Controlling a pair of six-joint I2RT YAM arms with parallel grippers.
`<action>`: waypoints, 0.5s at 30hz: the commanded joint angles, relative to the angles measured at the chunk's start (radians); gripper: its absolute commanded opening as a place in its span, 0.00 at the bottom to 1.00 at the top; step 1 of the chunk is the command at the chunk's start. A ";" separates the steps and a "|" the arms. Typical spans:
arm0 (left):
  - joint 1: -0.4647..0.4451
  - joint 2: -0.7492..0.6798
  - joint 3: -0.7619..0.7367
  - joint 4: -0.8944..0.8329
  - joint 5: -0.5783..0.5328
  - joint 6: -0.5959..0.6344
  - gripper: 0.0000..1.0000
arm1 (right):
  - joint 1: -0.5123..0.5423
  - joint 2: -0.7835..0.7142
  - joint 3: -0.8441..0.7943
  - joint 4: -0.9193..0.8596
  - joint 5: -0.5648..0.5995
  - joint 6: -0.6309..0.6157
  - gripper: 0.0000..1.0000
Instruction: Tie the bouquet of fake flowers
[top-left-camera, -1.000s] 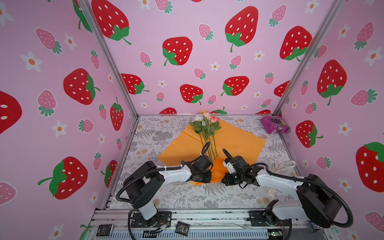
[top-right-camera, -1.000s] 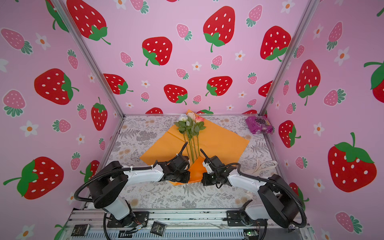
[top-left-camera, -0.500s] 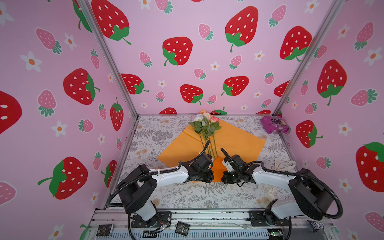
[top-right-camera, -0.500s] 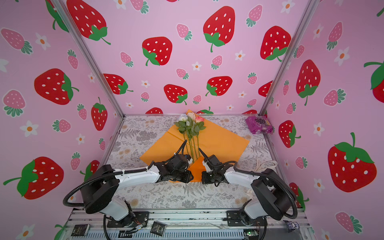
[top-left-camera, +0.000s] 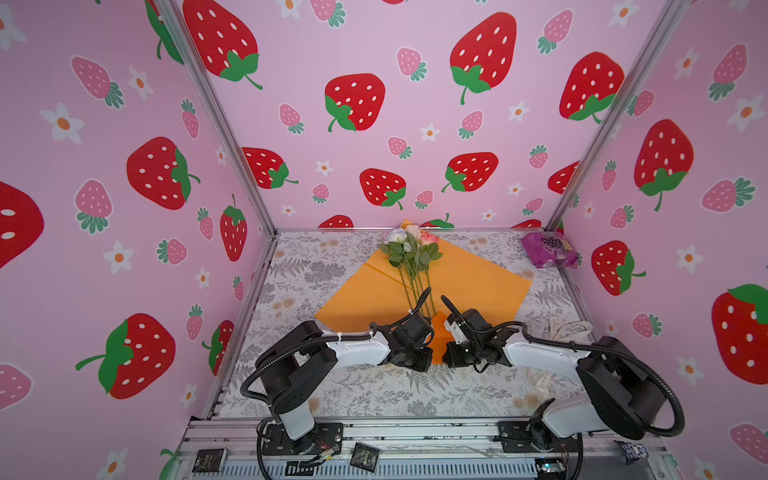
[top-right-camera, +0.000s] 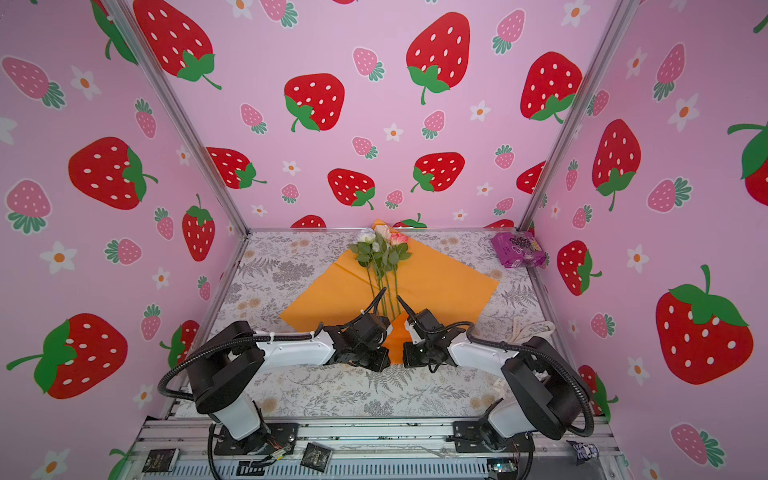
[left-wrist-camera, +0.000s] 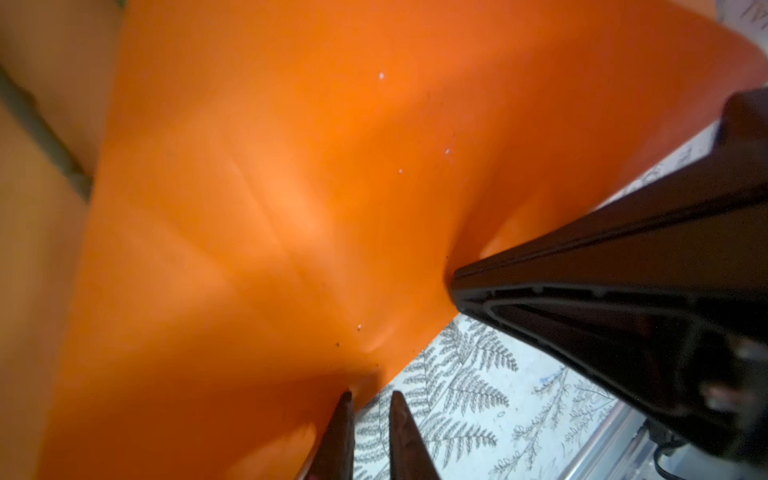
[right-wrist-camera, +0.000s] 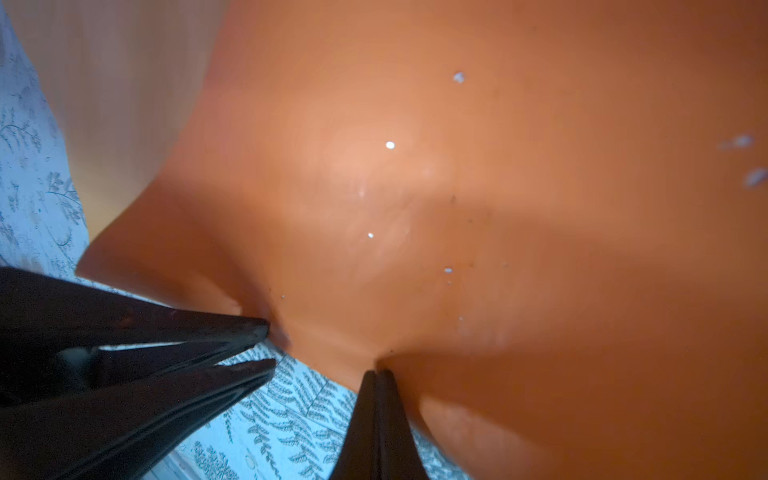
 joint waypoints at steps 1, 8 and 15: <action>0.018 0.005 -0.013 -0.039 -0.059 -0.042 0.17 | -0.013 -0.001 0.005 -0.060 0.055 -0.007 0.03; 0.040 -0.055 -0.106 -0.042 -0.062 -0.091 0.15 | -0.060 -0.057 -0.020 -0.144 0.116 -0.019 0.02; 0.090 -0.118 -0.185 -0.040 -0.068 -0.133 0.13 | -0.160 -0.113 -0.050 -0.215 0.143 -0.038 0.03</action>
